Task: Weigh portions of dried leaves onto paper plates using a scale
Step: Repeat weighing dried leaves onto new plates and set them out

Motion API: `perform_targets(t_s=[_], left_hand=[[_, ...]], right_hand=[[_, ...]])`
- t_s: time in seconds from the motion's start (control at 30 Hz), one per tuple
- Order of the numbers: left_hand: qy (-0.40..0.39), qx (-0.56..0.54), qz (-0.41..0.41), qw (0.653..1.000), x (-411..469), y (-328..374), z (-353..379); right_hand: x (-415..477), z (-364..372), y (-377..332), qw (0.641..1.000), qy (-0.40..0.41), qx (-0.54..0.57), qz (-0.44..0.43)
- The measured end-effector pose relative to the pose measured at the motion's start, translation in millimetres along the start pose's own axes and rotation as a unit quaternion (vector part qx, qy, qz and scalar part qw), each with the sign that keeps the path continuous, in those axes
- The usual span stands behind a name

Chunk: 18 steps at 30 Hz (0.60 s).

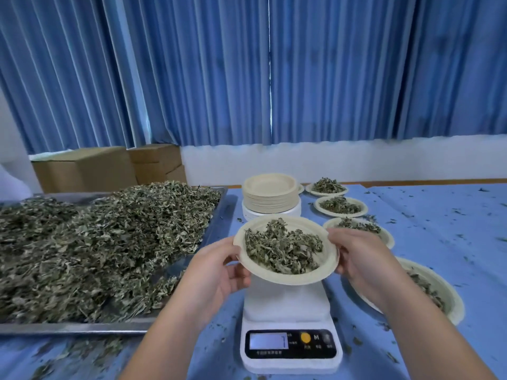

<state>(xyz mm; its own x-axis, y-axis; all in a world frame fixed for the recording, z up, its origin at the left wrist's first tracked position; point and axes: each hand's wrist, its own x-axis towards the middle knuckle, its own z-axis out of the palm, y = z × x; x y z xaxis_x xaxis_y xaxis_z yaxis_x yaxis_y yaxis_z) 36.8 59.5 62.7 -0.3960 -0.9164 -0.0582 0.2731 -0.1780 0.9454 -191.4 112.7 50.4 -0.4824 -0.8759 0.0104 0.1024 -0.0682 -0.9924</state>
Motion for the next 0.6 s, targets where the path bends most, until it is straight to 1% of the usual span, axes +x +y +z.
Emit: perform_targets(t_s=[0.07, 0.13, 0.23, 0.33, 0.43, 0.53, 0.6], left_hand=[[0.013, -0.056, 0.007, 0.998, 1.6, 8.2, 2.3], [0.023, -0.069, 0.004, 0.997, 10.9, 19.1, 1.3], [0.026, -0.061, 0.011, 0.998, 38.8, 38.8, -5.1], [0.035, -0.028, 0.003, 0.999, 79.3, 55.9, -14.1], [0.048, -0.023, -0.034, 0.998, 122.6, 71.6, -19.3], [0.056, -0.011, -0.085, 0.995, 155.4, 89.5, -17.5], [0.041, 0.000, -0.130, 0.991, 172.1, 105.1, -12.4]], right_hand=[[1.4, 7.7, -6.1, 0.998, -0.020, 0.054, 0.008], [12.2, 16.5, -15.8, 0.997, -0.032, 0.065, 0.023], [44.6, 31.1, -32.8, 0.996, -0.070, 0.049, 0.025], [89.3, 41.5, -37.3, 0.994, -0.099, 0.046, 0.032], [132.6, 50.0, -38.7, 0.990, -0.118, 0.055, 0.059], [158.8, 57.8, -45.6, 0.989, -0.098, 0.065, 0.091], [171.1, 60.0, -60.3, 0.988, -0.076, 0.069, 0.115]])
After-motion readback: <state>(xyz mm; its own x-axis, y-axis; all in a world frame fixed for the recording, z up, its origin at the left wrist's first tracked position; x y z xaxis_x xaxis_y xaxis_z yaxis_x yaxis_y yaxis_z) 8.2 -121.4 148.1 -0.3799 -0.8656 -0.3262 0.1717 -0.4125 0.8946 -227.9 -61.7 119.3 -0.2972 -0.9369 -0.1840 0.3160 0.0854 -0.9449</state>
